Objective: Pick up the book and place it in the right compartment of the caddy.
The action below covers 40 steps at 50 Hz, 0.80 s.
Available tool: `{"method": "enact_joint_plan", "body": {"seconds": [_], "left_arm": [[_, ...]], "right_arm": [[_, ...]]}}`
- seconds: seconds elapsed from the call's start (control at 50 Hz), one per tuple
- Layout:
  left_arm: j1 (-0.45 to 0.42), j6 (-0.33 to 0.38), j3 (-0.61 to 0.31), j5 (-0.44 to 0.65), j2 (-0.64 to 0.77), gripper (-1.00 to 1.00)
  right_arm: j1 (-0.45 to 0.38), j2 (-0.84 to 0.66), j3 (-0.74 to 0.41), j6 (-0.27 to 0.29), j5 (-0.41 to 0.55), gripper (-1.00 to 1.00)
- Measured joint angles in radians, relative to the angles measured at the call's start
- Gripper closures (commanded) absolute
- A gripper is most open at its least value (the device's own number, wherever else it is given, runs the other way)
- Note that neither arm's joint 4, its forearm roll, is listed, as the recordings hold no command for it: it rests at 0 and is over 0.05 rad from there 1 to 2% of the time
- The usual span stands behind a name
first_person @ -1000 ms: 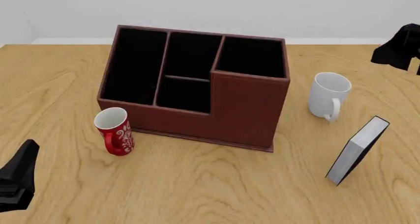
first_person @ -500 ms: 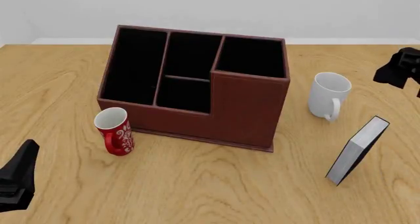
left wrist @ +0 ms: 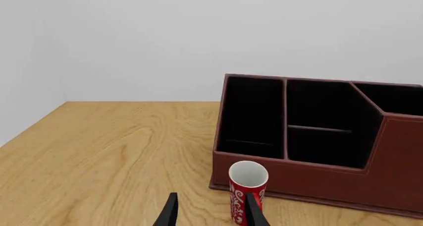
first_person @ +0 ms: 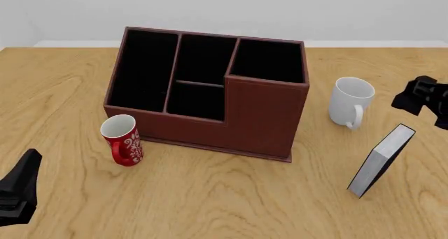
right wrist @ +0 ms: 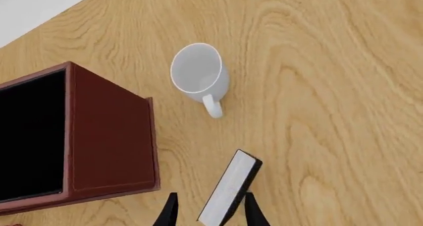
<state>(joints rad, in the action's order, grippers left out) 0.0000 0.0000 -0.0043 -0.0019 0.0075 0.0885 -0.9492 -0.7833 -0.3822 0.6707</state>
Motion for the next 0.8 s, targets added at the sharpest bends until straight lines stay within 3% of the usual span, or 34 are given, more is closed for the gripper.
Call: {"method": "enact_joint_plan", "body": {"seconds": [0.8], "left_arm": [[0.0,0.0,0.0,0.0,0.0,-1.0]], "right_arm": [[0.041,-0.091,0.076,-0.021,-0.097,-1.0]]}}
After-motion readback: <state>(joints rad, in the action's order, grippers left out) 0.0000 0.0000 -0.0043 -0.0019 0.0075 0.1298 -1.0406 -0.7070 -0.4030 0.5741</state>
